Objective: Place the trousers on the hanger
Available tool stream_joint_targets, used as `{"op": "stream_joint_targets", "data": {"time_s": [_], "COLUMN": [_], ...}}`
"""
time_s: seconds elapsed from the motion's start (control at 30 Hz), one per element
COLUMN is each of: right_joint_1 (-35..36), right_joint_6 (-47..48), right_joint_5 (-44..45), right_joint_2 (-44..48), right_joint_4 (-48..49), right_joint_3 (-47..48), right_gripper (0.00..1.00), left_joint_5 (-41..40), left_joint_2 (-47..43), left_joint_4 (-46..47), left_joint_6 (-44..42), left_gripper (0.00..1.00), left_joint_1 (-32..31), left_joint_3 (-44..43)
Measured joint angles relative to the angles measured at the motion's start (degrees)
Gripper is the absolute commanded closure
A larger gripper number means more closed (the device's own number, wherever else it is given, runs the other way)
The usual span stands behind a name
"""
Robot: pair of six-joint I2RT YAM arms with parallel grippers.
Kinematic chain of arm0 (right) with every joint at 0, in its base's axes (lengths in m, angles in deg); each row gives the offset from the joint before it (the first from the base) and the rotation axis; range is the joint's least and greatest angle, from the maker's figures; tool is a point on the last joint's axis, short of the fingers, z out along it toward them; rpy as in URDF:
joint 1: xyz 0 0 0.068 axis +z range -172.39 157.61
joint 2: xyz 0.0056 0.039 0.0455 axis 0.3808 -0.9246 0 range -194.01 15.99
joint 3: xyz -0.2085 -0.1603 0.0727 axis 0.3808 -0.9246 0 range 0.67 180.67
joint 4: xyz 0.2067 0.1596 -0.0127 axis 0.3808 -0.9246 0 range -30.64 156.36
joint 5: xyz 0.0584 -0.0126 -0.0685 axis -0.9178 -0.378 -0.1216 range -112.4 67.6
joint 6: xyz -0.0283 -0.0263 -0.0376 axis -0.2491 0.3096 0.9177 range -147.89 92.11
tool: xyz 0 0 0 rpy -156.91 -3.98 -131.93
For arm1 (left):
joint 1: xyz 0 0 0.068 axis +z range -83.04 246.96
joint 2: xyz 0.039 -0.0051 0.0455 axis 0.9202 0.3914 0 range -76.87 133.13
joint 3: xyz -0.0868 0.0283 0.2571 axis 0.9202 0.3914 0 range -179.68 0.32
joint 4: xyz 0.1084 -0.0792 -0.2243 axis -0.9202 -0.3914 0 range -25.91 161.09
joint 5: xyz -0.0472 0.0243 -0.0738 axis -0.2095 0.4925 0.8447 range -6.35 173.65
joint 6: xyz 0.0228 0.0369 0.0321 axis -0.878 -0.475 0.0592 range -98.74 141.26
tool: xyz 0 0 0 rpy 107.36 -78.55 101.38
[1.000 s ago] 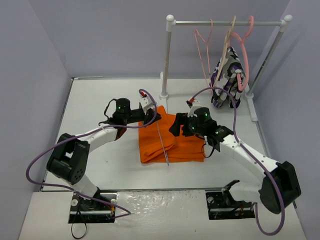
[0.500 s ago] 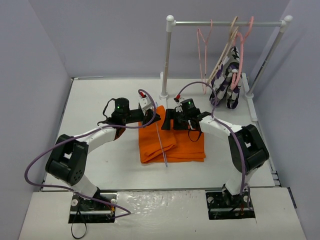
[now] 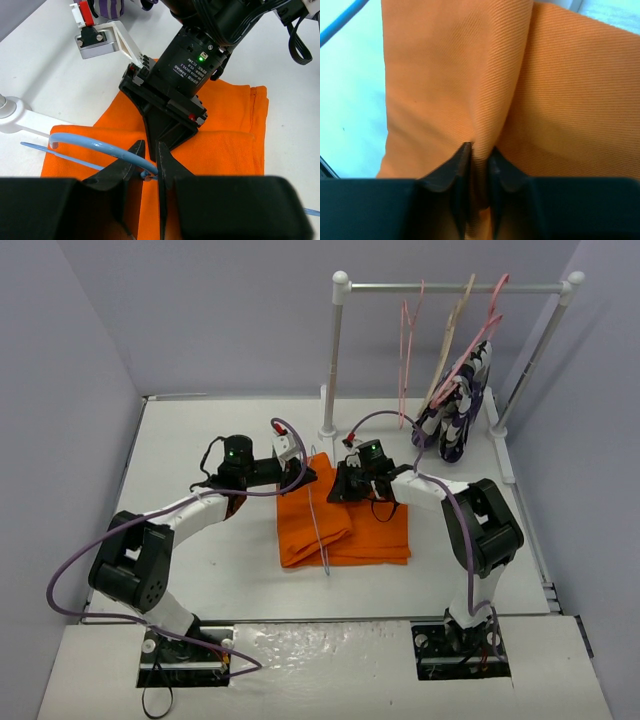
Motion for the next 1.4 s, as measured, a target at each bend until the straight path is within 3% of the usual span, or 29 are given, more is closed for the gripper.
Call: {"op": "stream_joint_targets", "data": {"time_s": [0.2, 0.47, 0.83, 1.1, 1.4], "right_joint_1": [0.1, 1.8, 2.0, 3.8, 11.5], "right_joint_6": [0.1, 0.1, 0.0, 0.1, 0.1], "right_joint_5": [-0.2, -1.8, -2.8, -0.9, 3.7], "right_joint_2": [1.2, 6.2, 11.6, 13.1, 13.2], "right_joint_4": [-2.5, -10.7, -20.3, -22.1, -23.0], "right_joint_3": [2.4, 15.2, 24.6, 24.6, 24.8], "right_gripper": [1.0, 1.0, 1.0, 1.0, 1.0], "left_joint_5": [1.7, 3.5, 4.7, 4.3, 3.4], "left_joint_2": [-1.7, -4.2, -8.4, -10.7, -15.3], "left_joint_4": [0.2, 0.7, 5.1, 7.3, 7.2], "left_joint_6": [0.7, 2.6, 8.7, 11.7, 11.9], "left_gripper": [0.9, 0.92, 0.94, 0.94, 0.95], "left_joint_1": [2.0, 6.2, 9.5, 9.6, 9.6], "left_joint_3": [1.7, 2.3, 2.3, 3.3, 8.8]}}
